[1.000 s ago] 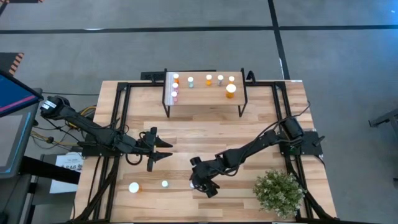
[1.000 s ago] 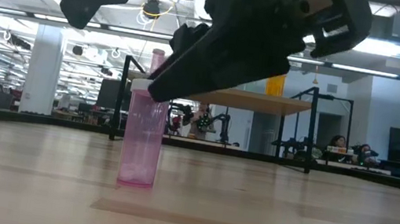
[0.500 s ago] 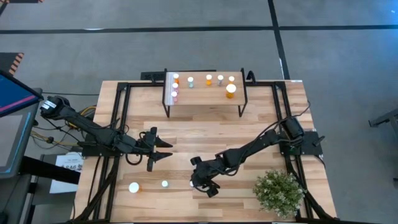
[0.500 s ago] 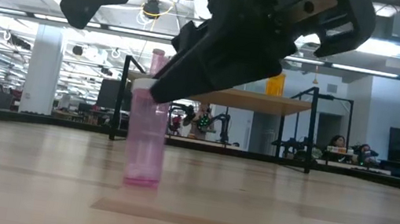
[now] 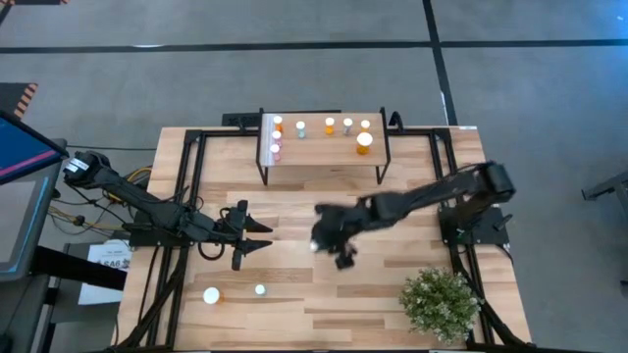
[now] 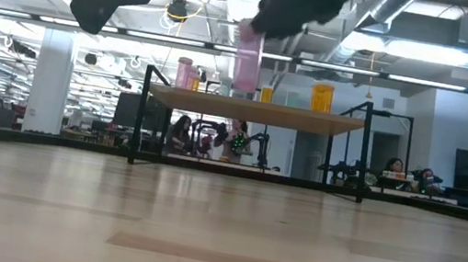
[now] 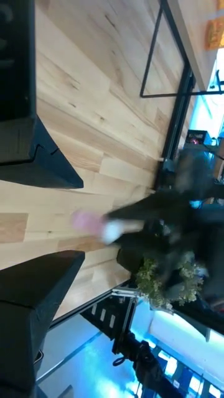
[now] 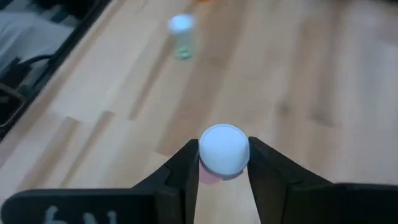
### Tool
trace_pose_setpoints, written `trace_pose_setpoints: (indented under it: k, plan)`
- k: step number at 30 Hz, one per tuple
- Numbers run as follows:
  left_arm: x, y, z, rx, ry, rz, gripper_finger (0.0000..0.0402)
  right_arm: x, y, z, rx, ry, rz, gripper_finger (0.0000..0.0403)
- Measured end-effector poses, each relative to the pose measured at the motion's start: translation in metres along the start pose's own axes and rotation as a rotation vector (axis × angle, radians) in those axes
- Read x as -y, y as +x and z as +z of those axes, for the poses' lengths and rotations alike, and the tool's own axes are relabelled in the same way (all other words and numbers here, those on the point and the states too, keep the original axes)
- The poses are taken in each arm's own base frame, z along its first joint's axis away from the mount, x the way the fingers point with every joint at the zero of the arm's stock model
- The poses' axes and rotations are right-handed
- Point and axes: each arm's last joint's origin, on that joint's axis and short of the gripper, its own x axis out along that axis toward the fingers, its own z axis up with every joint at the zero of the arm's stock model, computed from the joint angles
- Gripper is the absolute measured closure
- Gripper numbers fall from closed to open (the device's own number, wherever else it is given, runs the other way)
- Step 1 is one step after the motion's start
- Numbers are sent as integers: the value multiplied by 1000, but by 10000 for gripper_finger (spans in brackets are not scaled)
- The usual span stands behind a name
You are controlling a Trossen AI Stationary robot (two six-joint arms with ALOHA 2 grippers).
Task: Pick and place medicine bottles onto shelf by color
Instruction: Put the pink pill bottle on the shelf
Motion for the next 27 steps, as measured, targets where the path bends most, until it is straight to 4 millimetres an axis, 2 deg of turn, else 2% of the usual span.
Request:
trace_pose_setpoints:
  k: [6, 10, 14, 19, 23, 27]
  plan:
    - [0, 0, 0, 0, 0, 0, 242, 47, -80, 7, 76, 30, -181, 269]
    - [0, 0, 0, 1, -1, 0, 242, 80, -131, 2, 150, 70, -318, 269]
    - [0, 0, 1, 11, 3, -4, 242, 113, -163, -10, 179, 146, -445, 269]
    - [1, 0, 2, 20, 6, -7, 242, 148, -171, -30, 136, 234, -533, 269]
    - [1, 0, 2, 20, 6, -6, 242, 170, -159, -44, 85, 282, -554, 269]
    - [1, 0, 2, 20, 7, -7, 242, 182, -149, -51, 60, 300, -559, 269]
